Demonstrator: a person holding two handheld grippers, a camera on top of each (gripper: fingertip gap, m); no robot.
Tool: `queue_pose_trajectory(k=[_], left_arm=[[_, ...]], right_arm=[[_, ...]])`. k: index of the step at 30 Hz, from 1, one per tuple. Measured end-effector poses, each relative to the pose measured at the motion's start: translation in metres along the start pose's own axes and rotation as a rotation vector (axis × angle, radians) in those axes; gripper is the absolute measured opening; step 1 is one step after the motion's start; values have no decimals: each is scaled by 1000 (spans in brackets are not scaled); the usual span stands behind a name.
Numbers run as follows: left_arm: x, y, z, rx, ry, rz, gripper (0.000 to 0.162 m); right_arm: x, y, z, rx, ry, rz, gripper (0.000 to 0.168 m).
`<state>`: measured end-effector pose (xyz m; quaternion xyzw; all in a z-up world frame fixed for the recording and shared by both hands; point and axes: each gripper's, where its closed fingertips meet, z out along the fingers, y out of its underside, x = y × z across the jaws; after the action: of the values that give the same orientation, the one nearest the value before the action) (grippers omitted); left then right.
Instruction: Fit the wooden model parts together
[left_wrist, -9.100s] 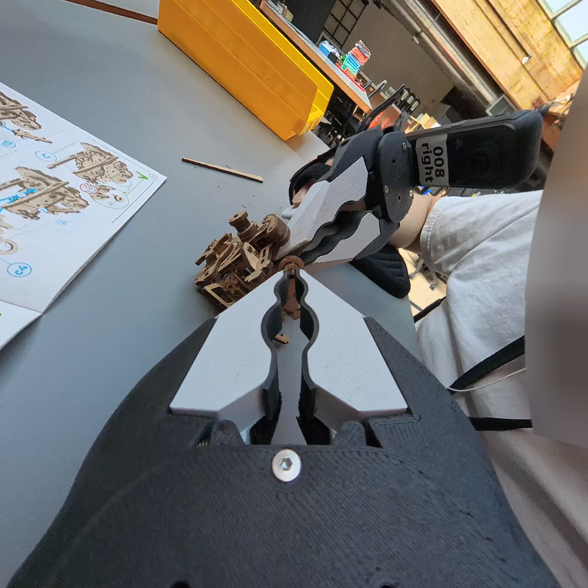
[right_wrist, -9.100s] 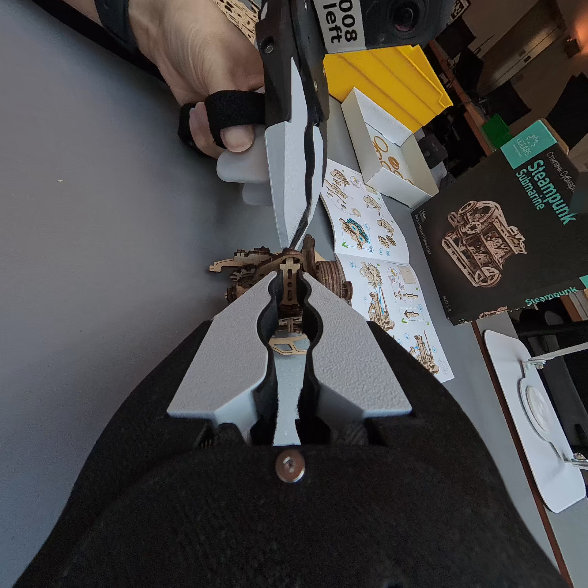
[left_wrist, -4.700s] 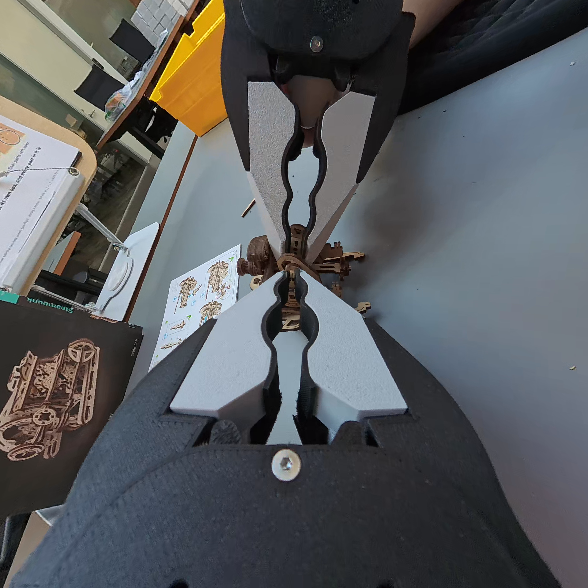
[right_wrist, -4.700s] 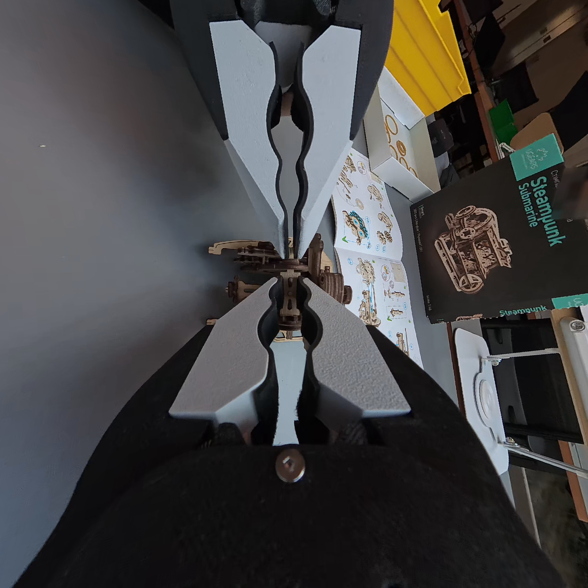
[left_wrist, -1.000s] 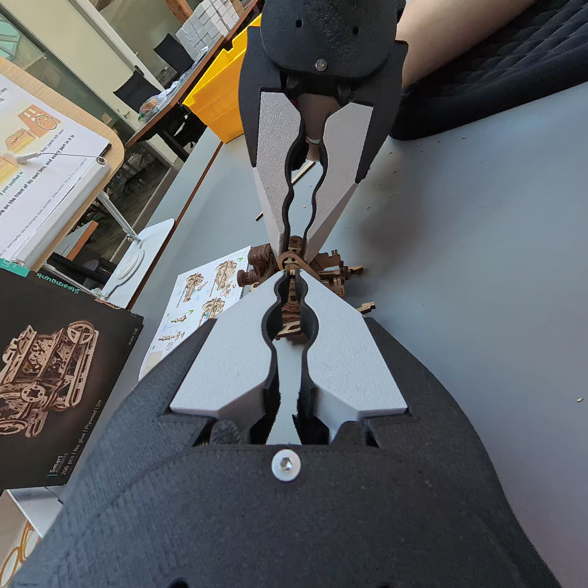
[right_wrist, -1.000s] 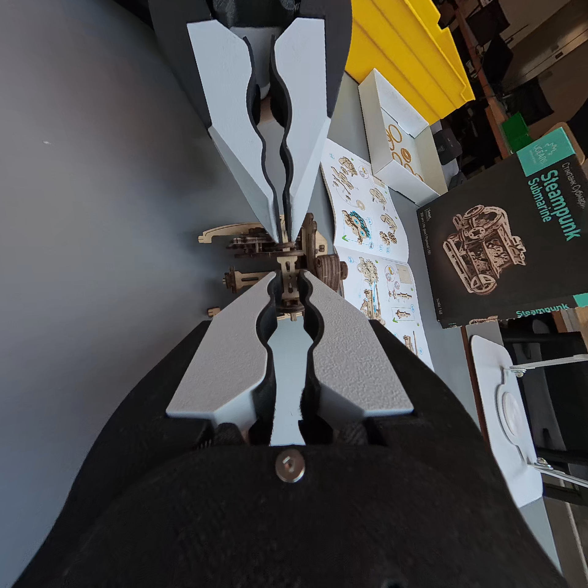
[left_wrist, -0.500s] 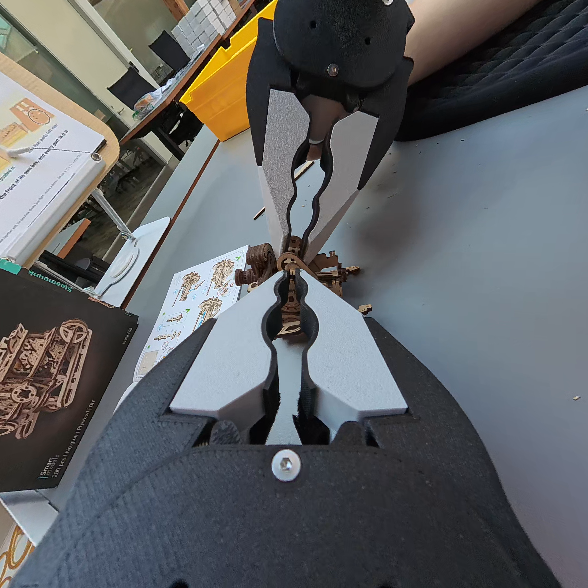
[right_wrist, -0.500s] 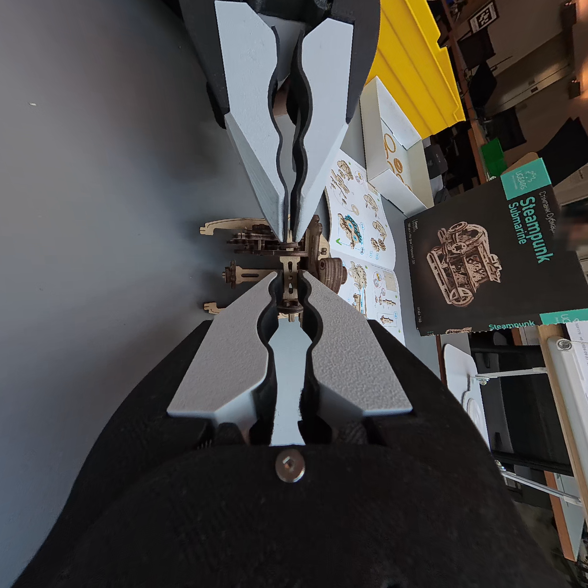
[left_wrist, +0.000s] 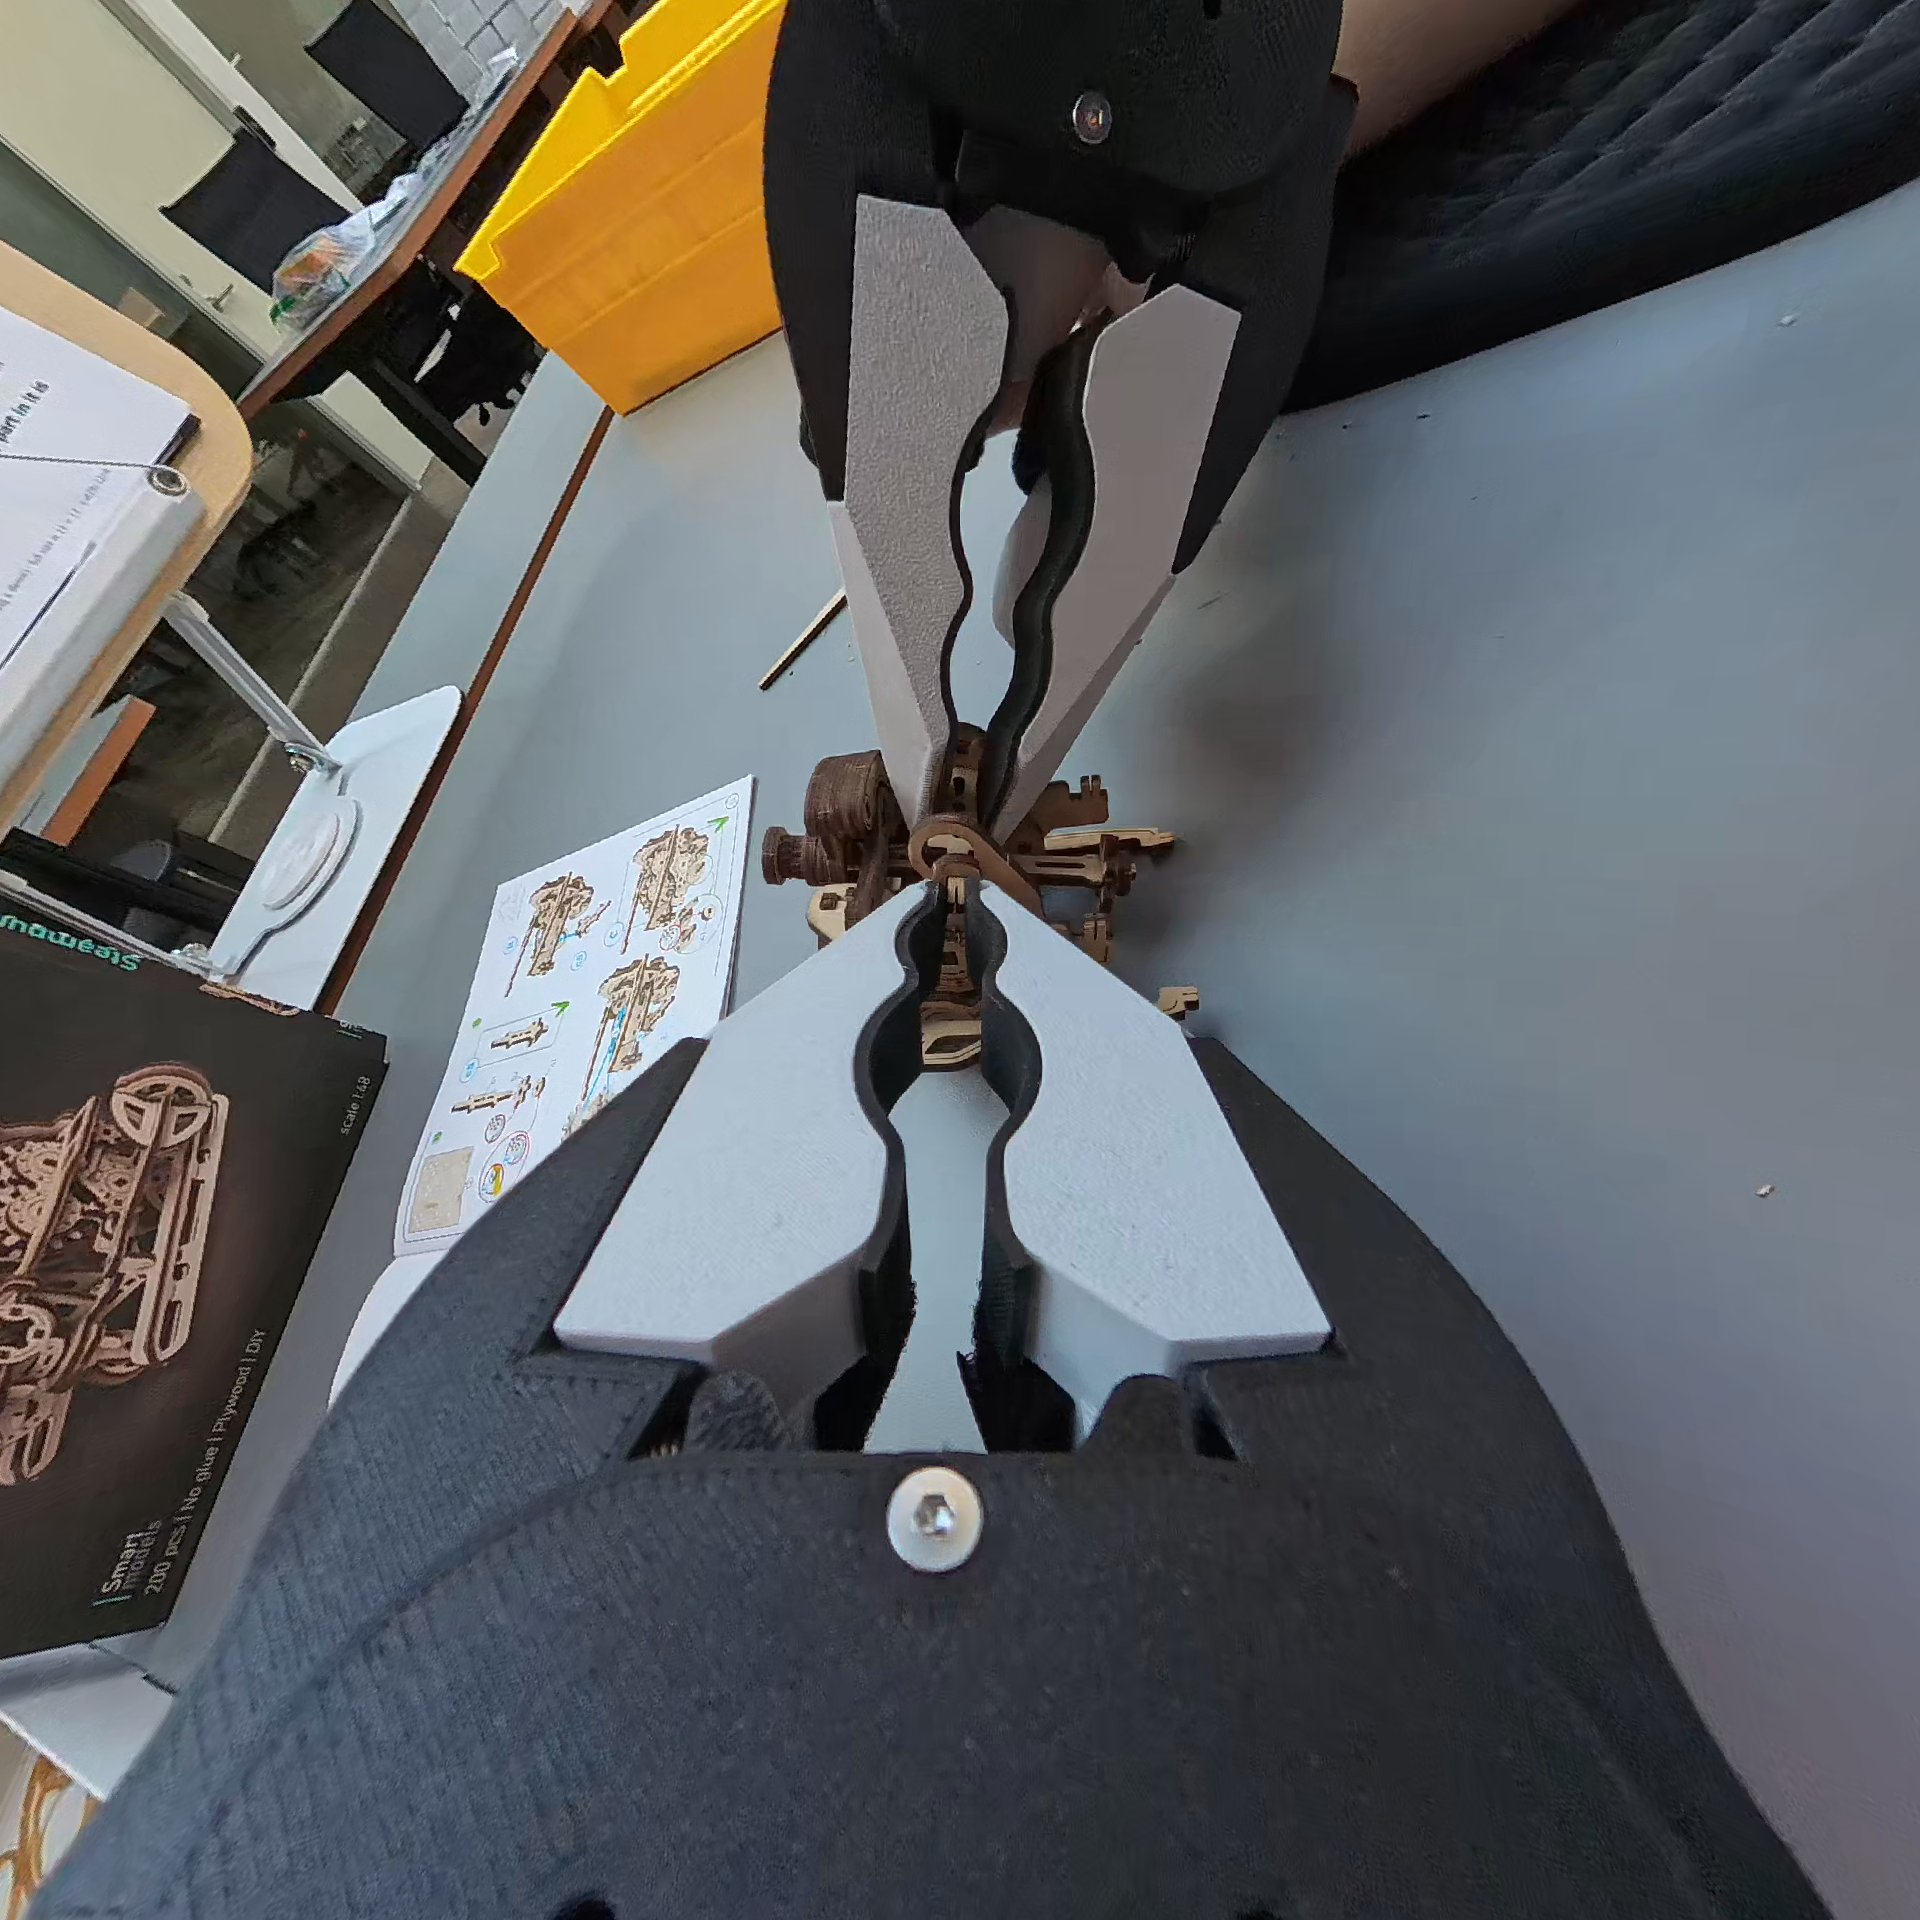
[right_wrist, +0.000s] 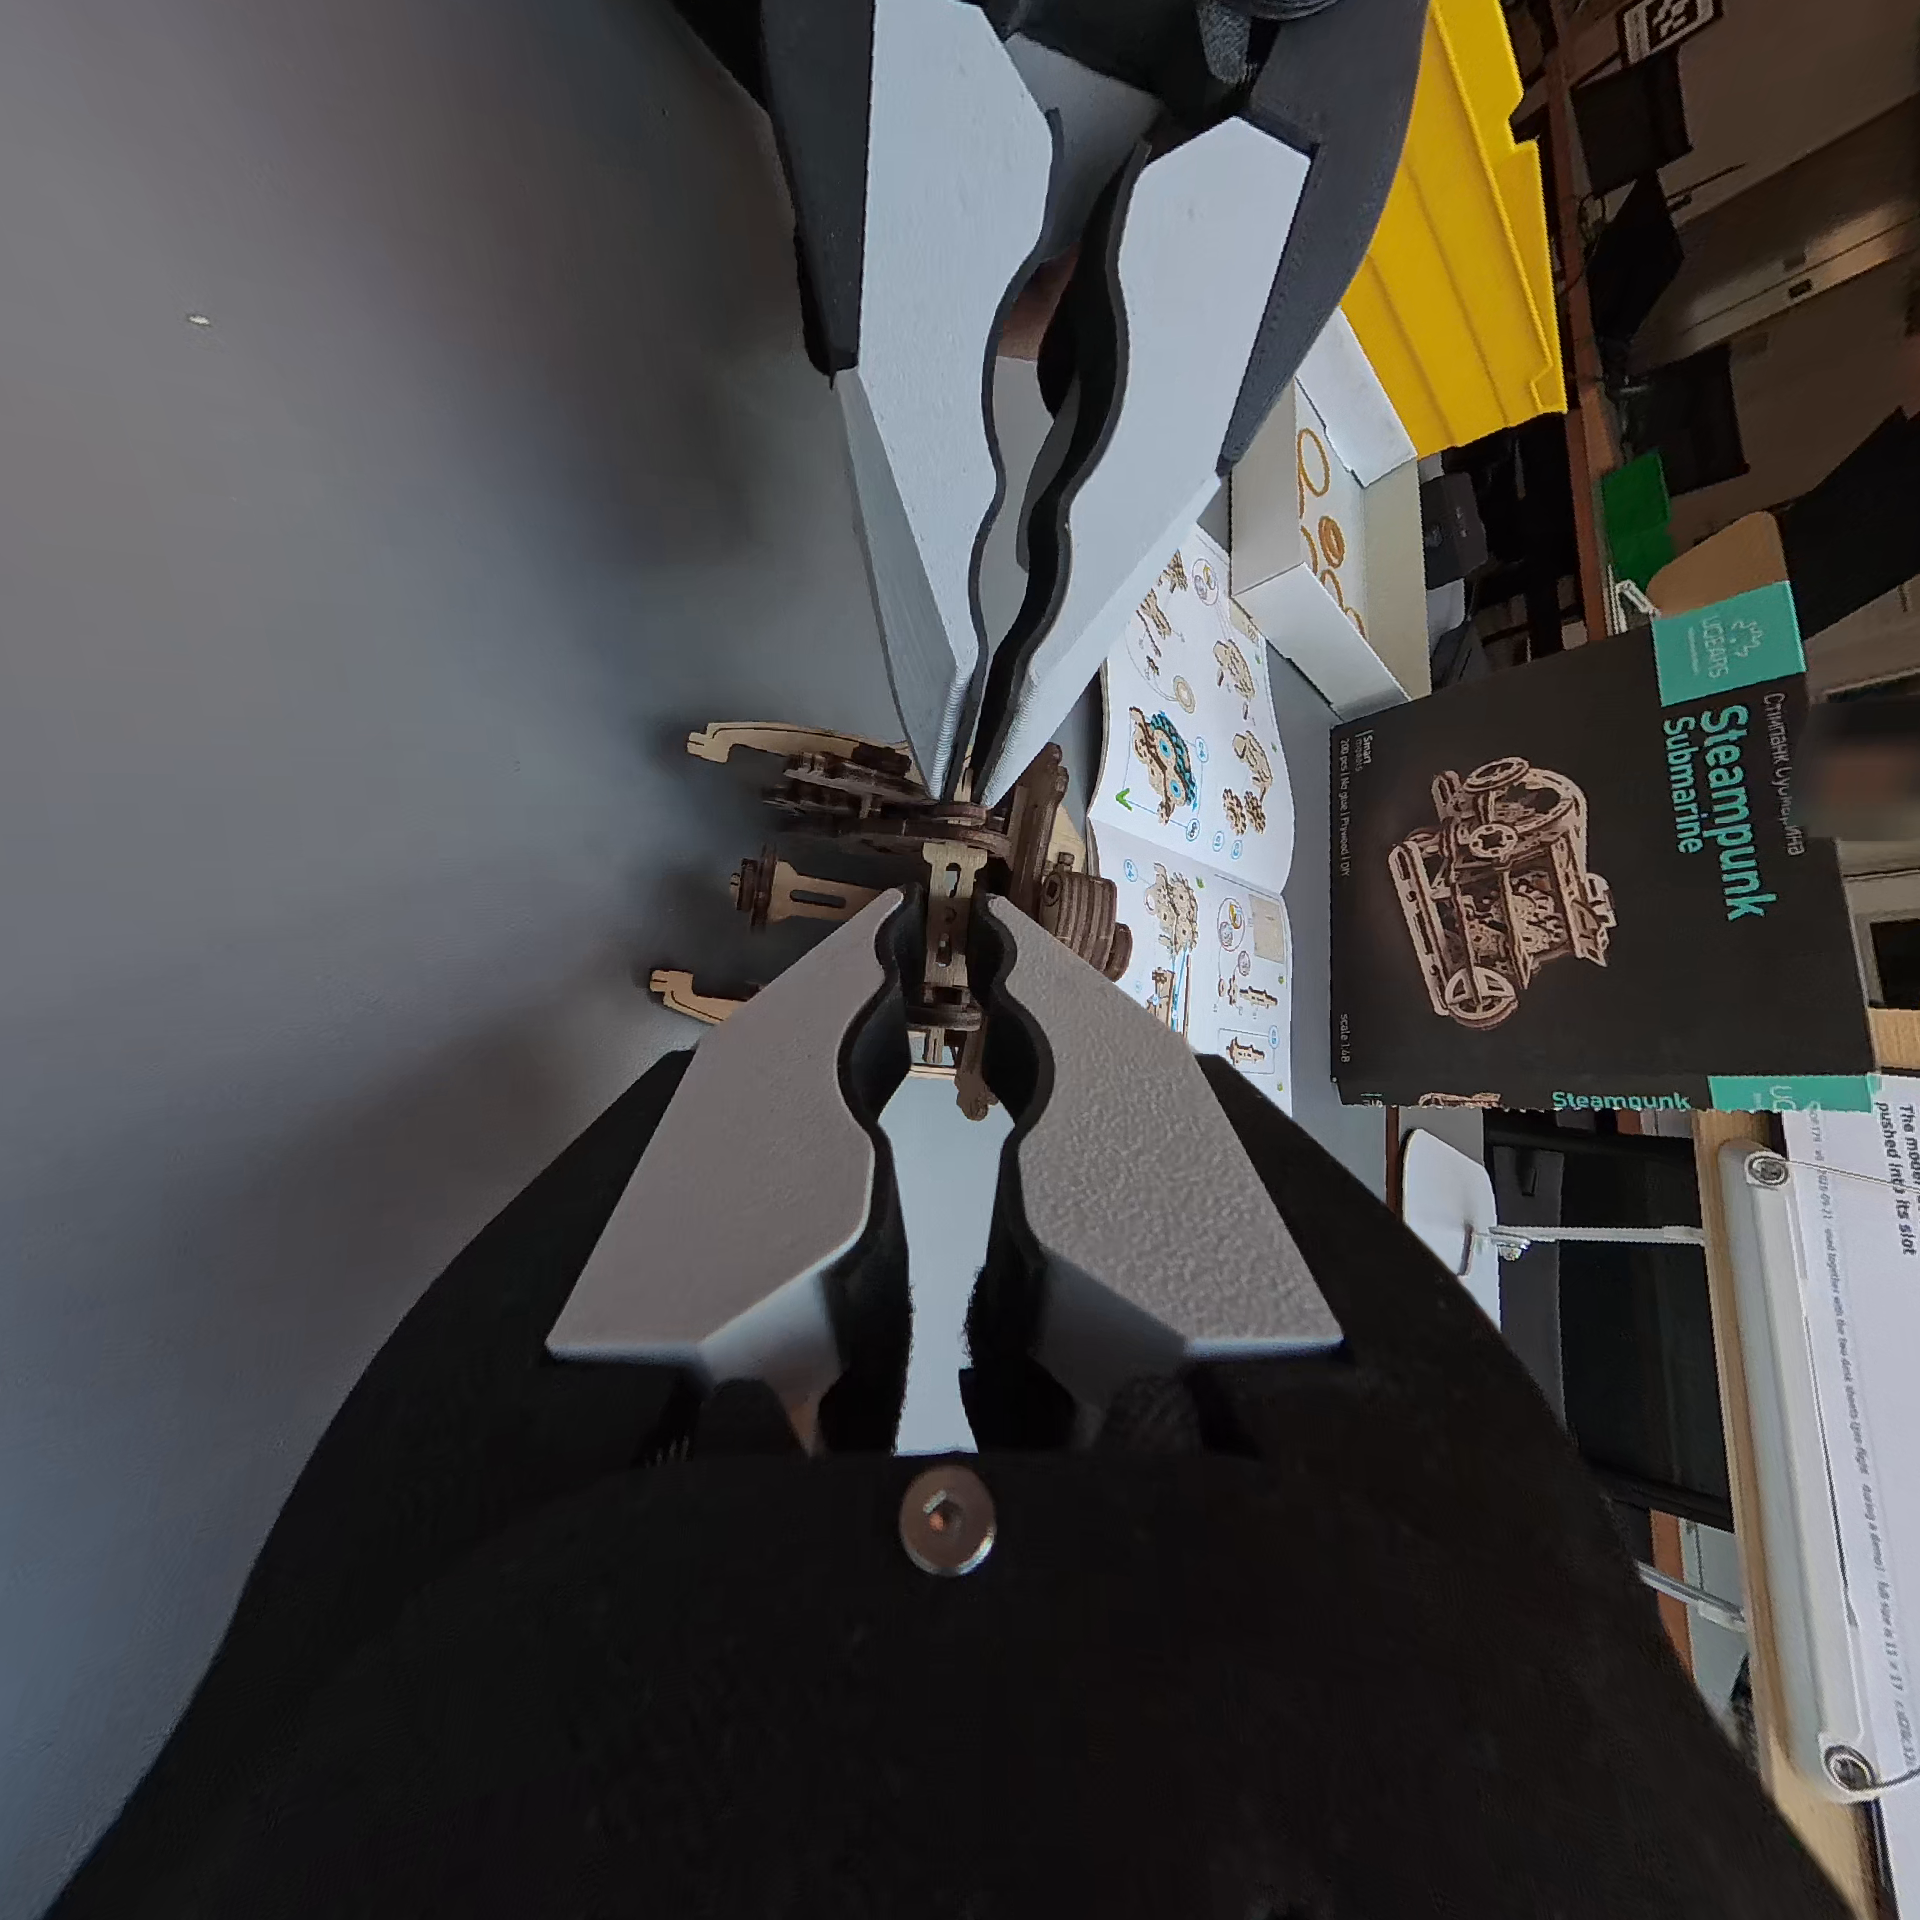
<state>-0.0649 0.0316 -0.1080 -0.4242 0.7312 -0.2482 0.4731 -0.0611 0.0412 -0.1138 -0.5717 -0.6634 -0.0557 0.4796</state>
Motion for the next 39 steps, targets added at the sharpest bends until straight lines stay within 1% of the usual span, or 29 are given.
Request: queue_pose_trajectory(k=[9, 12, 16, 20, 23, 30, 33, 39], left_arm=[[3, 0, -4, -2, 48, -15, 0], [2, 0, -3, 3, 50, -51, 1], [-1, 2, -3, 16, 94, -286, 2], [-4, 4, -1, 41, 125, -540, 1], [-6, 3, -1, 59, 146, -655, 1], [-11, 4, -1, 90, 187, -843, 4], [-11, 3, -1, 101, 195, -875, 5], [-12, 4, -1, 101, 193, -873, 8]], right_arm=[[-4, -6, 0, 4, -26, -31, 4], [-1, -3, 2, 15, -29, 10, 5], [2, 0, 4, -3, -2, 33, 6], [7, 4, 3, -32, 84, -13, 6], [9, 7, 2, -41, 116, -11, 6], [11, 8, 2, -37, 134, 3, 6], [12, 9, 2, -42, 138, 9, 6], [12, 9, 4, -50, 139, 7, 6]])
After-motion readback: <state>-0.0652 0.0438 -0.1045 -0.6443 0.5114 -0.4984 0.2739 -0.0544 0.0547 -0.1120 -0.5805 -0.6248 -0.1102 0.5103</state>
